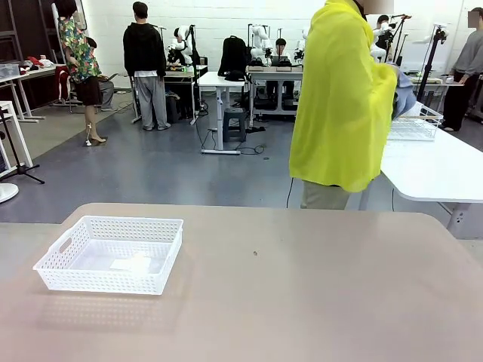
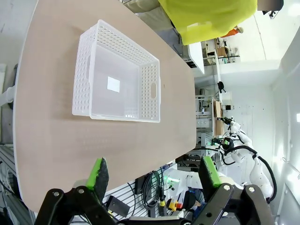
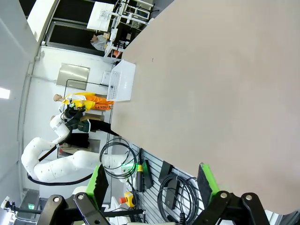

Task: Clean and organize the cups into the basket.
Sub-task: Pick up the Organizing basket and move it to the center of the table, then pick up the Reusable plastic cup from the right side of the table and place it inside the Organizing basket.

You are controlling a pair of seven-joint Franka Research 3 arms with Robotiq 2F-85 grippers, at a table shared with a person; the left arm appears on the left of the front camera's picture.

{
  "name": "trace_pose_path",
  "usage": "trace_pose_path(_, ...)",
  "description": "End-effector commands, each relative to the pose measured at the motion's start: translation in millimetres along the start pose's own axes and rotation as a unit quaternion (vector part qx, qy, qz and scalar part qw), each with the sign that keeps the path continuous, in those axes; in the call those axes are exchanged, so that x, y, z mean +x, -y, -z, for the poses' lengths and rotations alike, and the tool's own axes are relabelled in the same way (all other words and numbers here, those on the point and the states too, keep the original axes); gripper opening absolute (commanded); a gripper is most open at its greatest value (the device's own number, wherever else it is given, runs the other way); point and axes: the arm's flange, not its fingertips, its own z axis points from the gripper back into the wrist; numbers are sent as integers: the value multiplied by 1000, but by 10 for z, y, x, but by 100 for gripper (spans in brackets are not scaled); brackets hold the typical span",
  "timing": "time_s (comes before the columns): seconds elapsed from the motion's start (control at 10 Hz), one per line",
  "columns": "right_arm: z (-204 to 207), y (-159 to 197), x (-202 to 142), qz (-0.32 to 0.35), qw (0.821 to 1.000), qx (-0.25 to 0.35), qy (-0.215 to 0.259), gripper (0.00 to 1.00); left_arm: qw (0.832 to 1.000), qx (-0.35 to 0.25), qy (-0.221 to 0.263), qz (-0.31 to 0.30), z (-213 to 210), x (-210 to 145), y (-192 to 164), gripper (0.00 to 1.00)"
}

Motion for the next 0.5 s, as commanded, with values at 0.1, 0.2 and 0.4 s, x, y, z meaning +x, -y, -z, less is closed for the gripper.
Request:
trace_pose_path(0.1,-21,6,31,-10,1000,12,10,100,1000,-8,6,7,-13,14,-6,100)
trace_pose_path(0.2,-21,6,31,-10,1000,12,10,100,1000,-8,6,7,-13,14,-6,100)
trace_pose_path(0.4,-21,6,31,-10,1000,12,10,100,1000,-8,6,7,-13,14,-6,100)
